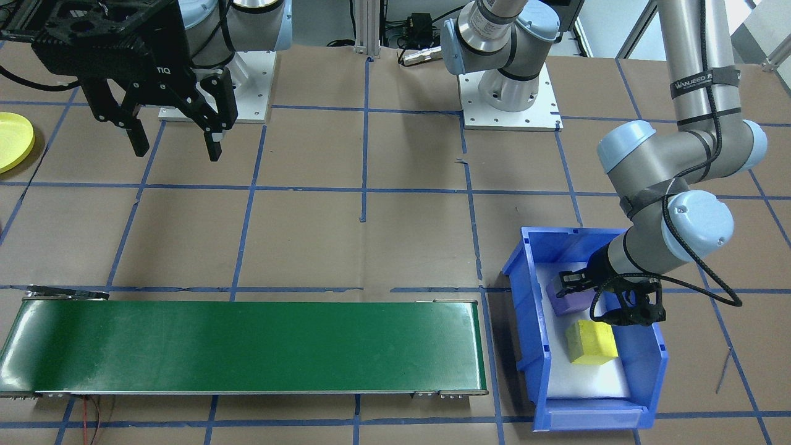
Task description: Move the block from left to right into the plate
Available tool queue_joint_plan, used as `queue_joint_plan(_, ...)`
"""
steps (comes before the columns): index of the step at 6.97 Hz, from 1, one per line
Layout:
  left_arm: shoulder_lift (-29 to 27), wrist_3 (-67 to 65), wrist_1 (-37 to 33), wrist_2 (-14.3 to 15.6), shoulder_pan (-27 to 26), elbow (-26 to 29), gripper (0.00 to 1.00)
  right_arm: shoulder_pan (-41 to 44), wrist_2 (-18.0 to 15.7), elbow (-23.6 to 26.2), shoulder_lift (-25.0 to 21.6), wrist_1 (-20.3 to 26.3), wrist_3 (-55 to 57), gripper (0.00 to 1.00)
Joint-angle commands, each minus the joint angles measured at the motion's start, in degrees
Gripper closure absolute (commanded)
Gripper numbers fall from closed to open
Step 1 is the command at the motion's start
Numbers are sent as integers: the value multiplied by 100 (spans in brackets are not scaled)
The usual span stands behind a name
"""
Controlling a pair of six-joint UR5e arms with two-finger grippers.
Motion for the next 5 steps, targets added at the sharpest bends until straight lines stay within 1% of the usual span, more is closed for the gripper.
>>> queue_joint_plan(1,272,-27,-75,11,-10,93,97,-46,20,4,11,255,13,22)
queue_joint_plan(2,579,-27,-868,2,-36,398,97,-47,124,-4,2,440,13,33)
queue_joint_plan(3,791,-27,-1502,-15,-114,723,97,-55,134,4,19,338,21,12)
queue_joint_plan(4,854,-27,-1682,-7,-333,979,97,-64,151,13,11,267,22,12)
queue_joint_plan(5,915,-45,-1884,19,-648,1321,97,-99,134,31,11,475,22,23)
